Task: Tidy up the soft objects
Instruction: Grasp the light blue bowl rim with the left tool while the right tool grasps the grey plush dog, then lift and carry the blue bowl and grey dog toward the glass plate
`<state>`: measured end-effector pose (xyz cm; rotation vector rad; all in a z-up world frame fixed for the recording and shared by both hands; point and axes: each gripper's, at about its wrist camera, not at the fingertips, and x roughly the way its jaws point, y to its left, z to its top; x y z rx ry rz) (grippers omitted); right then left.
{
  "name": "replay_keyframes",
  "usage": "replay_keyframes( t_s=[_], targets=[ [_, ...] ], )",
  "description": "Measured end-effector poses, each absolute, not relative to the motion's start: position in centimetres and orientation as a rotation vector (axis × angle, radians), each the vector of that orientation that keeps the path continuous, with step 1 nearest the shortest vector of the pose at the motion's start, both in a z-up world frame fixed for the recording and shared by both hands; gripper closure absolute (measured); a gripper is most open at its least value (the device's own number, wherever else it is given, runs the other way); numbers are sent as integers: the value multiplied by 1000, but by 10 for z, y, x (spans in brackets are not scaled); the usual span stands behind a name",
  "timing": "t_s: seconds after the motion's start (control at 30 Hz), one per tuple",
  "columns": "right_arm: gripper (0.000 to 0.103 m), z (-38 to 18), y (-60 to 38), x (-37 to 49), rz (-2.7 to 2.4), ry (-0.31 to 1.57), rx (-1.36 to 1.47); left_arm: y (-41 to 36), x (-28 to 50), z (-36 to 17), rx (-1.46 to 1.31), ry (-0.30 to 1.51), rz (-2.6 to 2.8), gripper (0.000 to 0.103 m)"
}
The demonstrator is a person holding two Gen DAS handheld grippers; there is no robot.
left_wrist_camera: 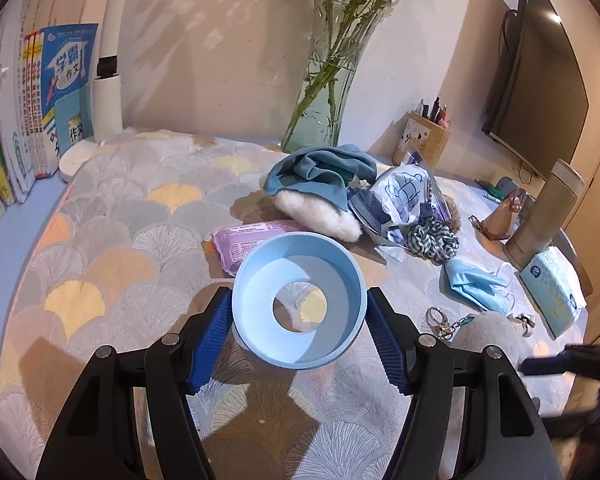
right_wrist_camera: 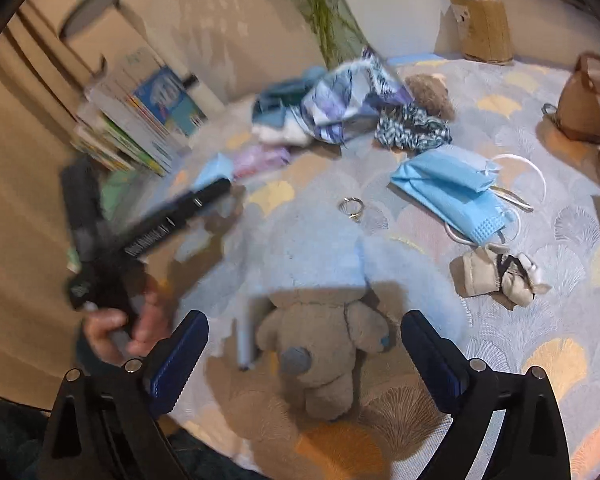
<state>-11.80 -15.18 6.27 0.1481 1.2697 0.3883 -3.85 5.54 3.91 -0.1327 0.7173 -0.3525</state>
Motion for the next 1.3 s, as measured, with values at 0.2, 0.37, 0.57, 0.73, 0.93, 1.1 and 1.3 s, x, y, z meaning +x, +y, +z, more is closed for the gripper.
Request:
replay_keyframes(
  t_s=[0.2,0.37,0.57,0.73,0.93,1.1,1.3],
  targets=[
    [29,35,-137,-115,159,1270,56,56,-38,38,-131,721,-351,38],
    [47,37,-127,-121,144,1198,15,53,-39,39,-112,717,-347,38],
    [50,62,-132,-121,148,1108,-10,36,-51,54,-51,701,-367,38],
    [50,90,-153,-115,129,1027,34,7,-65,91,0,619,-411,38],
    [52,103,-189,-112,106,1001,91,-17,-62,106,3,612,-450,38],
    [41,75,-199,-118,303,1184,94,-24,-63,97,25,645,-445,38],
    [19,54,-210,-133,402,1347,10,-23,-64,90,18,677,-445,38]
  ],
)
